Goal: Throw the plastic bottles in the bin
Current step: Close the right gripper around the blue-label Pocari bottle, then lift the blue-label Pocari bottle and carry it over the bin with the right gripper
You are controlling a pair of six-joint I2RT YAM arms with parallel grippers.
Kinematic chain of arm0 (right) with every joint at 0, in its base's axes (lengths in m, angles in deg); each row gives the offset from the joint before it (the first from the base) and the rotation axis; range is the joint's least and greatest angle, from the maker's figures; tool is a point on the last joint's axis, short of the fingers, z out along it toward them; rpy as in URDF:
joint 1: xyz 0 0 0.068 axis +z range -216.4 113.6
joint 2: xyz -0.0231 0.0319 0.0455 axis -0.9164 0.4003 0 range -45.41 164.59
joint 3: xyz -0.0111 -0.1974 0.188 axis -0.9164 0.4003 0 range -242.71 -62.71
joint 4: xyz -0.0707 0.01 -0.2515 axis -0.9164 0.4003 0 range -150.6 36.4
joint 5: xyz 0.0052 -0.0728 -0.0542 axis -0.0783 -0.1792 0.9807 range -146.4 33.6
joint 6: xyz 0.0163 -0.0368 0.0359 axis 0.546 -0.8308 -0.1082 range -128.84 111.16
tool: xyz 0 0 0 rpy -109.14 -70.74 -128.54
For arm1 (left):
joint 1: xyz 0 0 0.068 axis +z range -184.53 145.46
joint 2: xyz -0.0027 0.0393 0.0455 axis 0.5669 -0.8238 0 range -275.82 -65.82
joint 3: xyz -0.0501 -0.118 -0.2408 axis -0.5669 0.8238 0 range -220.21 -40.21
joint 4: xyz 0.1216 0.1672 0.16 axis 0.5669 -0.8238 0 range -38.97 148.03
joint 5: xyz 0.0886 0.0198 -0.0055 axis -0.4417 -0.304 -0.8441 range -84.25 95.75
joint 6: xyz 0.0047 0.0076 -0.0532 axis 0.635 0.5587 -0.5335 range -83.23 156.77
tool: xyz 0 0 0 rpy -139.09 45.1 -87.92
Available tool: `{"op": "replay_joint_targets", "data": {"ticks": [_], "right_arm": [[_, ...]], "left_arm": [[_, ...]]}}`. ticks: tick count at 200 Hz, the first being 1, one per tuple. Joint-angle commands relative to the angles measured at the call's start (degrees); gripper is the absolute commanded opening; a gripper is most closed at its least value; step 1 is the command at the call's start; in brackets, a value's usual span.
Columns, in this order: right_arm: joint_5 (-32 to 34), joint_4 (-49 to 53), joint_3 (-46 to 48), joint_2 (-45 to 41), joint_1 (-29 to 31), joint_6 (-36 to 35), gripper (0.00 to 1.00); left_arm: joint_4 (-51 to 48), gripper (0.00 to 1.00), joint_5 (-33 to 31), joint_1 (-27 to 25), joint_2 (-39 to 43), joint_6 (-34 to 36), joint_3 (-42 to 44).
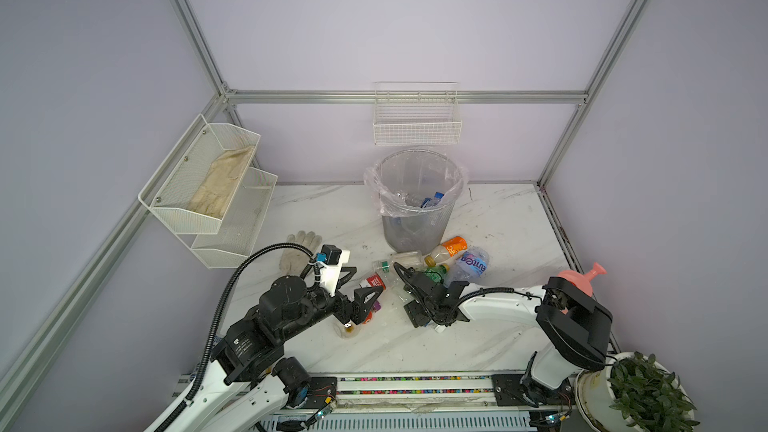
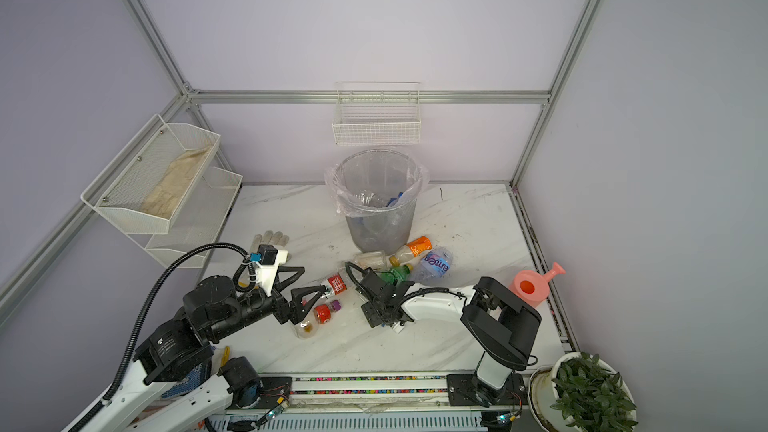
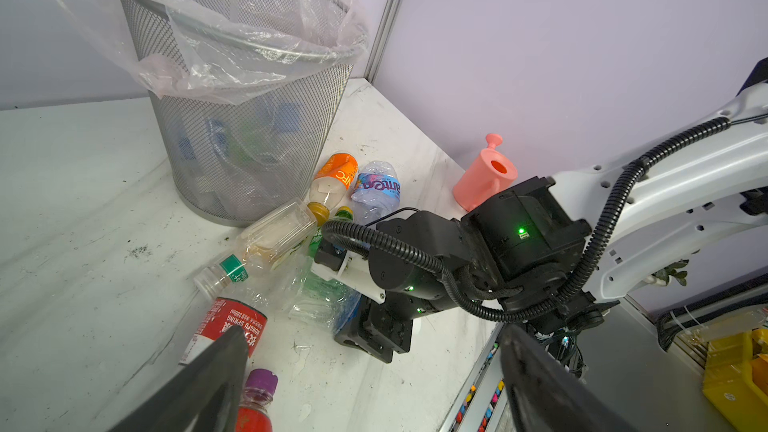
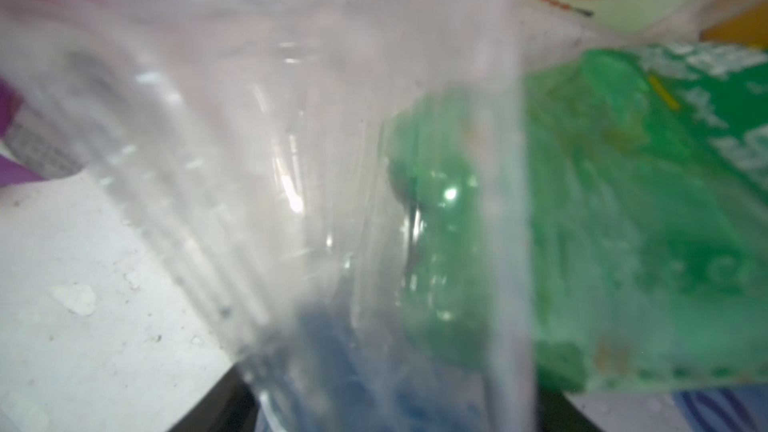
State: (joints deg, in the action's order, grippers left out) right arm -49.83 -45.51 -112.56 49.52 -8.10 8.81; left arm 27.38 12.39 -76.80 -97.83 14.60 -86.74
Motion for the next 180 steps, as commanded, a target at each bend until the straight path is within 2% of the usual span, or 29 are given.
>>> {"op": "replay_joint_targets", "data": {"ticks": [1,22,88,154,180], "right_arm": [[0.0,2.8,-0.4,1.2,0.7,0.8,0.6],[0.3,3.5,-0.8,0.3,0.9,1.0,0.48],[1.6,8.5,-5.4,-4.4,2.1,1.2,0.36],[5.6,14.4,-13.1,-11.3,3.6,1.5,0.36],[8.3,14.6,-16.3,-14.9,3.6,0.6,0.38]], "left_arm": [[2.2,0.93,-0.9,-0.6,-0.6,-1.1,2.7],[2.3,0.93,-1.5,-1.1,-0.7,-1.1,3.1],[2.3,0.93,-3.1,-1.7,-0.7,-1.1,4.1],[3.1,0.92,-3.9,-1.9,0.2,-1.6,5.2],[3.1,0.92,-3.9,-2.0,0.4,-1.6,5.2]]}}
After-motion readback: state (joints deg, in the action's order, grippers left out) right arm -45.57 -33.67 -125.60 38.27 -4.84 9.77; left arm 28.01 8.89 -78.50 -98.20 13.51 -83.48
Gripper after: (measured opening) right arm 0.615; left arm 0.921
